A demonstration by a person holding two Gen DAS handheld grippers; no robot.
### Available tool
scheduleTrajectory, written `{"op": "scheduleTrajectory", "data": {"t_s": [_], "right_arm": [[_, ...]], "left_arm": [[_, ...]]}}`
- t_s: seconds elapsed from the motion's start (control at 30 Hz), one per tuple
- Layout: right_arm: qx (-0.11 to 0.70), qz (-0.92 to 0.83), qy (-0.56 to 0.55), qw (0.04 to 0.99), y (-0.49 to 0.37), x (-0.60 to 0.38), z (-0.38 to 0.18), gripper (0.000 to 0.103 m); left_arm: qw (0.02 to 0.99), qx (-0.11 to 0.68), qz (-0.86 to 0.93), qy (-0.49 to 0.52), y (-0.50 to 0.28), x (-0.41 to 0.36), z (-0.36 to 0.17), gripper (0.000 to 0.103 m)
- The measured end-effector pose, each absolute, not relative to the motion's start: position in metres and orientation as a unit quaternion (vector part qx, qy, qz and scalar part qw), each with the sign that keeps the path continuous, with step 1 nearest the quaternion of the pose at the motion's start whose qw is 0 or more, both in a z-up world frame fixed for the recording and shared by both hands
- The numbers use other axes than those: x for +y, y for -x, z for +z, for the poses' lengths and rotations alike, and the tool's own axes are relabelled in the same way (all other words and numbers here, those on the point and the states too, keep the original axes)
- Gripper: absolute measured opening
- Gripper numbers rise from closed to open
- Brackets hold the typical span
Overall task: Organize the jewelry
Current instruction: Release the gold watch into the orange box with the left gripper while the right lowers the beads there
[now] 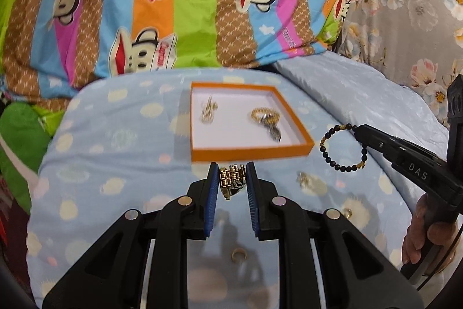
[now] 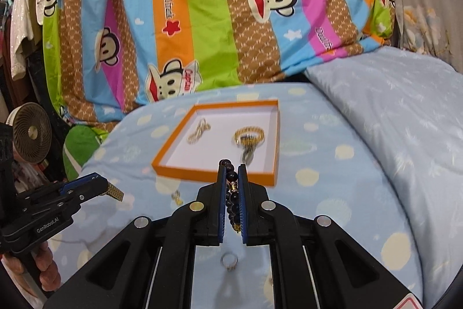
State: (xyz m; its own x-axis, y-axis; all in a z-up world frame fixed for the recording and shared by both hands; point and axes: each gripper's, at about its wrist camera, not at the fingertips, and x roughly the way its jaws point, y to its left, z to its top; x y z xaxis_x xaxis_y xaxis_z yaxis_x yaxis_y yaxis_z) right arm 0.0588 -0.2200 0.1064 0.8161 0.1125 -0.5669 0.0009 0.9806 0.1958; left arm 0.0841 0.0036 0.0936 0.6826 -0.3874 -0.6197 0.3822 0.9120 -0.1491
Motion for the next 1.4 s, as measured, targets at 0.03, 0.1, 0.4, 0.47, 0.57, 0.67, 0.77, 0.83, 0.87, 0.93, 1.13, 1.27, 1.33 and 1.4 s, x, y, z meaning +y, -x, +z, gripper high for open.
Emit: {"op": "scheduleTrajectory", "data": {"t_s": [0.03, 0.1, 0.4, 0.47, 0.57, 0.67, 0.77, 0.83, 0.87, 0.93, 1.13, 1.27, 1.33, 1.4], "right_arm": [[0.296, 0.028, -0.094, 0.950, -0.063, -0.222, 0.111, 0.007], [0.287, 0.027, -0.094, 0.953, -0.072, -0.225, 0.119, 0.007], [0.287, 0.044, -0.090, 0.953, -0.136, -0.216, 0.122, 0.007], [0.292, 0.055, -0.092, 0.950, -0.151, -0.209, 0.116, 0.007], [0.303, 0.066, -0.096, 0.946, -0.173, -0.197, 0.102, 0.007], [0.314, 0.065, -0.101, 0.942, -0.194, -0.197, 0.085, 0.007], [0.330, 0.067, -0.123, 0.934, -0.210, -0.205, 0.067, 0.007], [0.341, 0.065, -0.128, 0.929, -0.219, -0.208, 0.055, 0.007], [0.346, 0.064, -0.129, 0.927, -0.222, -0.210, 0.051, 0.007], [0.356, 0.062, -0.127, 0.924, -0.227, -0.212, 0.041, 0.007], [0.376, 0.051, -0.119, 0.918, -0.237, -0.217, 0.026, 0.007], [0.383, 0.040, -0.113, 0.916, -0.240, -0.218, 0.020, 0.007], [0.385, 0.037, -0.110, 0.916, -0.241, -0.218, 0.016, 0.007], [0.387, 0.033, -0.107, 0.915, -0.241, -0.218, 0.013, 0.007]], "left_arm": [[0.919, 0.333, -0.210, 0.003, -0.088, 0.001, 0.099, 0.019], [0.923, 0.322, -0.211, 0.001, -0.099, -0.006, 0.108, 0.018], [0.931, 0.302, -0.206, 0.000, -0.163, -0.037, 0.124, 0.018], [0.931, 0.303, -0.202, 0.000, -0.179, -0.044, 0.119, 0.018], [0.929, 0.316, -0.191, -0.001, -0.204, -0.054, 0.104, 0.018], [0.924, 0.337, -0.182, 0.002, -0.226, -0.058, 0.082, 0.018], [0.919, 0.354, -0.175, -0.002, -0.241, -0.061, 0.062, 0.018], [0.915, 0.364, -0.173, -0.004, -0.249, -0.062, 0.050, 0.018], [0.914, 0.368, -0.173, -0.004, -0.251, -0.062, 0.046, 0.018], [0.911, 0.376, -0.172, -0.004, -0.257, -0.063, 0.037, 0.018], [0.905, 0.390, -0.171, -0.002, -0.265, -0.064, 0.021, 0.019], [0.903, 0.395, -0.169, -0.003, -0.269, -0.064, 0.016, 0.019], [0.901, 0.400, -0.168, -0.002, -0.271, -0.064, 0.012, 0.019], [0.900, 0.402, -0.166, -0.003, -0.272, -0.064, 0.009, 0.019]]}}
